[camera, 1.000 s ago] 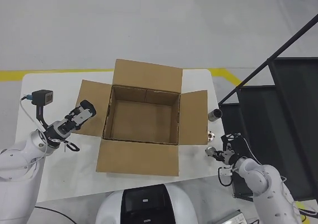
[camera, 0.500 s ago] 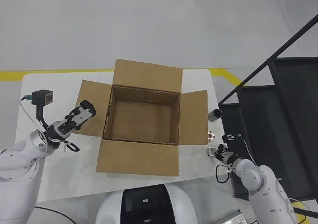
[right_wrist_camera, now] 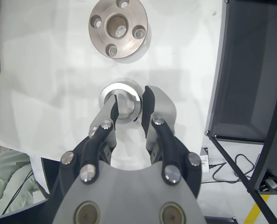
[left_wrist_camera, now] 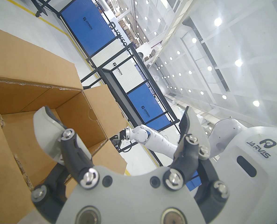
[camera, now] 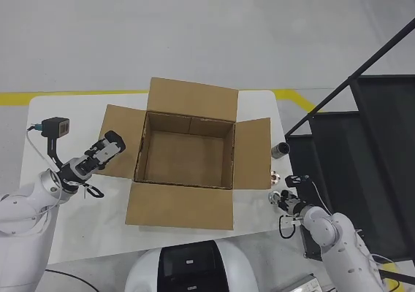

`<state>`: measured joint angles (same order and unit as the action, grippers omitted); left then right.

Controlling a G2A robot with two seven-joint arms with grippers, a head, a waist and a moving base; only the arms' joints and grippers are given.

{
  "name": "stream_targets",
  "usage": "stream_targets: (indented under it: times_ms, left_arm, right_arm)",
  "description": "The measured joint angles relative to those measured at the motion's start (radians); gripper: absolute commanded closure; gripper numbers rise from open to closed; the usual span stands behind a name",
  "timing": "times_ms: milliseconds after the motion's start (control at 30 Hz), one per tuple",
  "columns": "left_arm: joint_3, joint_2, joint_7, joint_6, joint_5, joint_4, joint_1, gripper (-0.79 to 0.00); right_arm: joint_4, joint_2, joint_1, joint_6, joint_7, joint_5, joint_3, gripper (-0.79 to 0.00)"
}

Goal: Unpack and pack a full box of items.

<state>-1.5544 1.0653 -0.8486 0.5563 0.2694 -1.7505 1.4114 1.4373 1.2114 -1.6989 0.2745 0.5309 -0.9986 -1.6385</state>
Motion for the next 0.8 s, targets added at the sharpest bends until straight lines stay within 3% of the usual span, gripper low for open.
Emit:
stream_targets:
  times_ms: [33, 67, 100, 133, 467, 800]
  left_arm:
    - [0.000, 0.000, 0.000, 0.000, 0.000, 0.000, 0.000, -0.785]
    - [0.000, 0.000, 0.000, 0.000, 0.000, 0.000, 0.000, -0.785]
    - [0.000, 0.000, 0.000, 0.000, 0.000, 0.000, 0.000, -0.785]
    - [0.000, 0.000, 0.000, 0.000, 0.000, 0.000, 0.000, -0.785]
    - [0.000, 0.000, 0.000, 0.000, 0.000, 0.000, 0.000, -0.785]
    - [0.000, 0.000, 0.000, 0.000, 0.000, 0.000, 0.000, -0.785]
  right_arm:
    - [-0.002, 0.000, 0.004, 0.000, 0.001, -0.002, 0.003, -0.296]
    - [-0.003, -0.001, 0.007, -0.001, 0.001, -0.004, 0.006, -0.185]
    - [-0.003, -0.001, 0.009, -0.002, 0.002, -0.007, 0.008, -0.015]
    - [-0.002, -0.002, 0.010, -0.003, 0.002, -0.009, 0.009, 0.000]
    - [0.117, -0.012, -0.078, 0.026, -0.076, 0.042, -0.064, 0.000]
    - [0.394, -0.012, -0.294, 0.128, -0.352, 0.210, -0.239, 0.000]
